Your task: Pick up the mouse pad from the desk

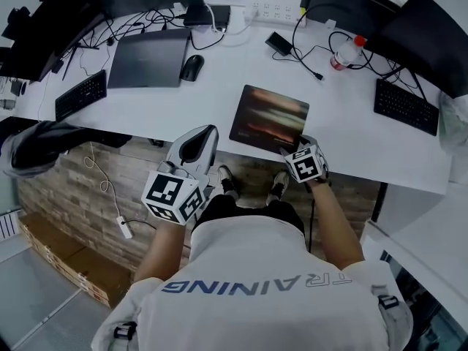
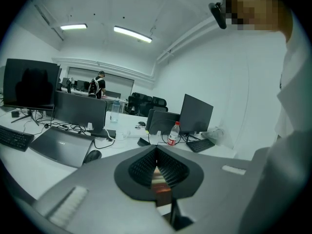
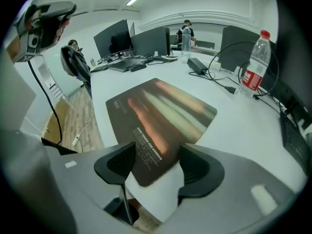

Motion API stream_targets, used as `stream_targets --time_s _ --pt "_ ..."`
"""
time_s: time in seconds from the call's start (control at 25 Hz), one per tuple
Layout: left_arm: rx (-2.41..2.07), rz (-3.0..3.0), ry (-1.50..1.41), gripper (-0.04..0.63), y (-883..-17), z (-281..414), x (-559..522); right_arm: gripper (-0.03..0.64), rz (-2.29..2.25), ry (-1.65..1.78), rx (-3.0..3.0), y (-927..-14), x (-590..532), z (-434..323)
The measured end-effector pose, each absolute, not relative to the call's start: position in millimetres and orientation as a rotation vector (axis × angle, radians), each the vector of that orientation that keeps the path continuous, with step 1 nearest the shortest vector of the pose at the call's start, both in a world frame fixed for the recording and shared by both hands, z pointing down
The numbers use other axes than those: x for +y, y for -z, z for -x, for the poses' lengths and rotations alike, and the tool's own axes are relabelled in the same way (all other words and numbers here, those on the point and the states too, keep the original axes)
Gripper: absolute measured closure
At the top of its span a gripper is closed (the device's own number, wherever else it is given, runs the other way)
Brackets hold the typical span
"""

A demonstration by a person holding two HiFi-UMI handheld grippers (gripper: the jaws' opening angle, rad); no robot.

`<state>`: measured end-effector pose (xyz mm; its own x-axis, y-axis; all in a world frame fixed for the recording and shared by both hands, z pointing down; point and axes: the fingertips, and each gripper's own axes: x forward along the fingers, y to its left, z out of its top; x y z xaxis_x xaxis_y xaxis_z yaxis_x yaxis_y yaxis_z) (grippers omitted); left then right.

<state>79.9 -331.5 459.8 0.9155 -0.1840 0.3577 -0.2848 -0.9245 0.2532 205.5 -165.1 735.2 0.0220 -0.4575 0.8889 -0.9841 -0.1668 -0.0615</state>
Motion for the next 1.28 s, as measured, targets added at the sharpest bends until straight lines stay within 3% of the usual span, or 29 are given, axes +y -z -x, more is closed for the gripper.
stream_targets --time_s 0.56,0.84,1.28 --pt "-0.278 -2.796 -0.472 0.595 -457.3 -85.2 -319.0 0.379 -1.676 -1.13 -1.387 -732.5 -168.4 -209.0" --pt "-0.273 -2.809 -0.444 0.595 -453.3 -81.1 -314.0 0.556 -1.701 -1.062 -1.419 -727.6 -171.0 -193.0" --pt "-0.266 -2.845 -0.338 0.595 -430.8 -81.2 -311.9 0.572 -1.919 -0.967 -1.499 -649.5 -192.8 -202.6"
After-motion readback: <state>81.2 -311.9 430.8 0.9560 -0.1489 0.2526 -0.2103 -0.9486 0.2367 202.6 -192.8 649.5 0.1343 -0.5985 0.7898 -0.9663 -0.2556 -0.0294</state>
